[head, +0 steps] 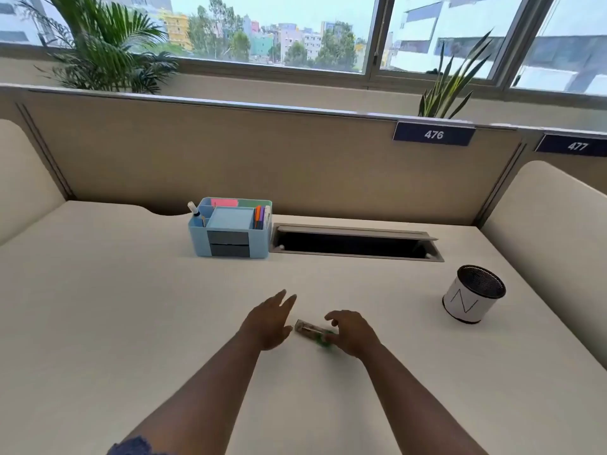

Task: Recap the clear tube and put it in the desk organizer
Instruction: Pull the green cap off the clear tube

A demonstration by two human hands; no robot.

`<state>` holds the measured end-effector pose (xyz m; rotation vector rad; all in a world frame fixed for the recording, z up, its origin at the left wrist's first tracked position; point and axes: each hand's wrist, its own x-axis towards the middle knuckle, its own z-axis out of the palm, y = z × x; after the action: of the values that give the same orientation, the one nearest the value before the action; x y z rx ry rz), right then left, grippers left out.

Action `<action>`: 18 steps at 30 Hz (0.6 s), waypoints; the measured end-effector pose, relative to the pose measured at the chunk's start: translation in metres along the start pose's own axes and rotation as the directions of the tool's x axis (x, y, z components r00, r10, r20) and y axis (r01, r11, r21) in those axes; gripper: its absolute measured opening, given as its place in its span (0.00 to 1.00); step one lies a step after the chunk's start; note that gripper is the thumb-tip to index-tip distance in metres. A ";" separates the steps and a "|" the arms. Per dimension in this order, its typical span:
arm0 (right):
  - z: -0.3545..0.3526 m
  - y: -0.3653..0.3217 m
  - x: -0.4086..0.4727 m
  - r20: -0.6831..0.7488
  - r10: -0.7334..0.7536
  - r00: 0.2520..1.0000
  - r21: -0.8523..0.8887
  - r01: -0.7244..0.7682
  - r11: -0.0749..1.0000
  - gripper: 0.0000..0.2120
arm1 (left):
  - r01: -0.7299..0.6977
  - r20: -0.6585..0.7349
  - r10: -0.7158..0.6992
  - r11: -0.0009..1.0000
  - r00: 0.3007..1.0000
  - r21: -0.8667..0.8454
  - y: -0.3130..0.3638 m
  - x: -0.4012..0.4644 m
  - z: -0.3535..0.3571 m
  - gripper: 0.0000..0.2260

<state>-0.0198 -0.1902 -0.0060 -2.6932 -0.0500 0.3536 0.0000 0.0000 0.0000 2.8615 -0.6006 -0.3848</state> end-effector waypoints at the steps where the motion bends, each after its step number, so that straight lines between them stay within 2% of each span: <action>1: 0.004 -0.001 0.001 0.031 0.016 0.999 -0.013 -0.015 1.000 0.22 | 0.009 0.018 -0.009 1.000 1.000 -0.004 0.000 0.001 0.001 0.30; 4: 0.011 -0.004 0.003 0.038 0.036 0.999 -0.044 -0.035 0.998 0.21 | 0.035 0.041 -0.034 0.999 0.999 -0.030 -0.001 0.003 0.002 0.29; 7: 0.013 -0.004 0.007 -0.012 0.038 0.999 0.002 -0.038 0.999 0.17 | 0.033 0.054 -0.030 0.998 0.998 -0.062 0.000 0.007 0.003 0.28; 12: -0.001 -0.017 0.011 -0.165 0.047 0.985 0.375 0.018 0.927 0.14 | -0.031 -0.022 0.028 0.993 0.999 -0.117 0.008 0.011 0.007 0.27; 15: -0.012 -0.031 0.013 -0.174 0.028 0.984 0.517 0.066 0.854 0.12 | -0.058 -0.091 0.028 0.938 0.995 -0.341 0.019 0.014 0.006 0.20; 18: -0.020 -0.038 0.014 -0.185 -0.002 0.983 0.521 0.100 0.848 0.12 | -0.032 -0.140 -0.058 0.824 0.988 -0.565 0.029 0.016 0.003 0.12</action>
<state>-0.0008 -0.1625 0.0239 -2.1549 0.0258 0.0857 0.0032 -0.0331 0.0005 2.2906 -0.3568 -0.2828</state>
